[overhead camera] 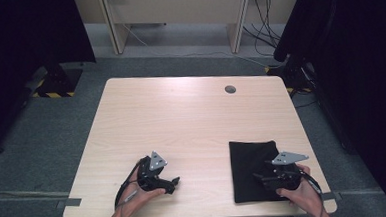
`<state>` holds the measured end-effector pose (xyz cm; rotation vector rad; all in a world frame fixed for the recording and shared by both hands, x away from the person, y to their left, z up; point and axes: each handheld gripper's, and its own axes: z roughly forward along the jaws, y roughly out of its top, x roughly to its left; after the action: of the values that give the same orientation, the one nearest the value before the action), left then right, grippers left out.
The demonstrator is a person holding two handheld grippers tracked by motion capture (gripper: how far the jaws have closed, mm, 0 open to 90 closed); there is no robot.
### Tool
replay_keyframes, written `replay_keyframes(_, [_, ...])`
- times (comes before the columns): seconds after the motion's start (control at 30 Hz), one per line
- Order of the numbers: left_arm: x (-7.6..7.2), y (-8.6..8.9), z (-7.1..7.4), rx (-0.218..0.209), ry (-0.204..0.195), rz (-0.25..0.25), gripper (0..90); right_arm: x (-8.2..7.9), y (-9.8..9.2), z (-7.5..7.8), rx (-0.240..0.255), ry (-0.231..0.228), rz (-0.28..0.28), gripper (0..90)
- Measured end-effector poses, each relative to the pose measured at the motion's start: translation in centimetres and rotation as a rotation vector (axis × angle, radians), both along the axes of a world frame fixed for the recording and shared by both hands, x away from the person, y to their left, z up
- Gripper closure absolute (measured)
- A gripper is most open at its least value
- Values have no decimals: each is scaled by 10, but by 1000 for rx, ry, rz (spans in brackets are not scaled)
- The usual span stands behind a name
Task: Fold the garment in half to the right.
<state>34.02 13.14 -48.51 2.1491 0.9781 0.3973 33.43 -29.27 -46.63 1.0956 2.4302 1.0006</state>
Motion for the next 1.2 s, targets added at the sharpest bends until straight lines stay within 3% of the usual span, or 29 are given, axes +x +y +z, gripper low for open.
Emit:
replay_keyframes(0.17, [-2,7,0,0,5,4,15,1,3,-1,3,-2,-5,320])
replay_keyframes(0.37, [-2,21,0,-2,7,45,10,7,11,0,-2,6,-4,319])
replay_keyframes(0.53, [-2,23,-1,6,6,48,0,14,22,-1,1,4,3,319])
replay_keyframes(1.2, [-6,39,-1,6,5,91,0,51,86,0,-8,16,35,318])
